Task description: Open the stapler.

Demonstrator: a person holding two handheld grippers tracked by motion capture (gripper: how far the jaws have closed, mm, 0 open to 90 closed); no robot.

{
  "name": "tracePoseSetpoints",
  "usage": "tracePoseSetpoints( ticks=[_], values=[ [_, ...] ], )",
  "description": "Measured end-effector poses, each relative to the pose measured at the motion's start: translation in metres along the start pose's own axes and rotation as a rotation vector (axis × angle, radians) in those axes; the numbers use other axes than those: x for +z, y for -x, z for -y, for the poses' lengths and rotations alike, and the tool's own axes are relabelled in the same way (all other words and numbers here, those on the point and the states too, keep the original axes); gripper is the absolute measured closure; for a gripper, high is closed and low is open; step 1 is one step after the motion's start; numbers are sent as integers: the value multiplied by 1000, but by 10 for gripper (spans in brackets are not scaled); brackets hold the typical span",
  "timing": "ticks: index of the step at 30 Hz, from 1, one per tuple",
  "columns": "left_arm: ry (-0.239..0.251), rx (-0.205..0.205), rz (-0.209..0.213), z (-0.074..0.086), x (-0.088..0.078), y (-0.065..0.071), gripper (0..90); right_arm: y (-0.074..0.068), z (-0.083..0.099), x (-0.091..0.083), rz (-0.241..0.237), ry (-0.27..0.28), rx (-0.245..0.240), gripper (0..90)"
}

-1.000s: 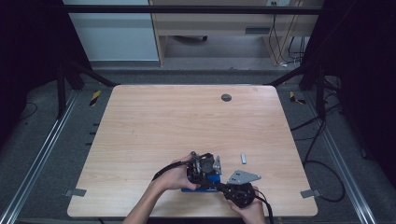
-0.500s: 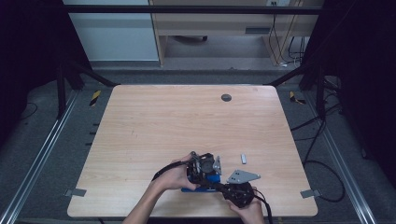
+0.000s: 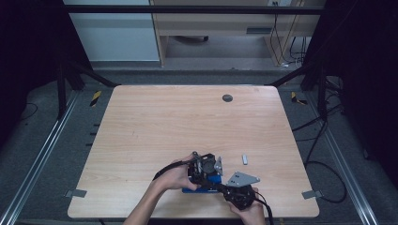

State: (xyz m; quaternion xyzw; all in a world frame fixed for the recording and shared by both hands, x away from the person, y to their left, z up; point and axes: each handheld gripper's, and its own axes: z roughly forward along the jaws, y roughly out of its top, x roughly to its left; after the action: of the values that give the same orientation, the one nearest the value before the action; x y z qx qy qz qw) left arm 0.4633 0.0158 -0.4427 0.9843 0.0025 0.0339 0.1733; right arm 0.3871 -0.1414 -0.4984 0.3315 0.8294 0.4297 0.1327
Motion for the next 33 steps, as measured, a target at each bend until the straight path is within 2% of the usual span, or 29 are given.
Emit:
tracePoseSetpoints(
  ticks=[3,8,12,14,15,17,19,20,24,27,30,31,33],
  values=[
    [3,-5,1,0,1,0,655,4,2,-1,-27,13,57,900],
    [-2,1,-3,-1,0,0,656,4,1,0,-32,10,48,900],
    [2,-11,3,0,0,1,658,6,2,-1,-41,9,64,900],
    [-2,-3,0,0,-1,2,658,6,2,-1,-47,6,76,900],
    [11,-10,3,0,-5,1,658,6,2,-1,-48,5,77,900],
    [82,-39,25,6,-21,-2,659,7,2,-1,-49,8,82,900],
    [67,-37,14,8,-29,-1,659,5,2,-1,-35,12,62,900],
    [43,-22,5,9,-28,1,659,5,2,-1,-38,9,59,900],
    [64,-13,-6,9,-22,1,658,4,1,2,-56,8,70,900],
    [83,-30,0,11,-20,2,657,4,1,2,-55,9,66,900],
    [85,-24,-2,12,-22,1,657,5,1,2,-63,14,74,900],
    [104,-38,-3,13,-21,2,656,5,1,2,-64,13,74,900],
    [115,-36,-9,14,-21,2,655,5,1,2,-63,12,71,900]
  ],
)
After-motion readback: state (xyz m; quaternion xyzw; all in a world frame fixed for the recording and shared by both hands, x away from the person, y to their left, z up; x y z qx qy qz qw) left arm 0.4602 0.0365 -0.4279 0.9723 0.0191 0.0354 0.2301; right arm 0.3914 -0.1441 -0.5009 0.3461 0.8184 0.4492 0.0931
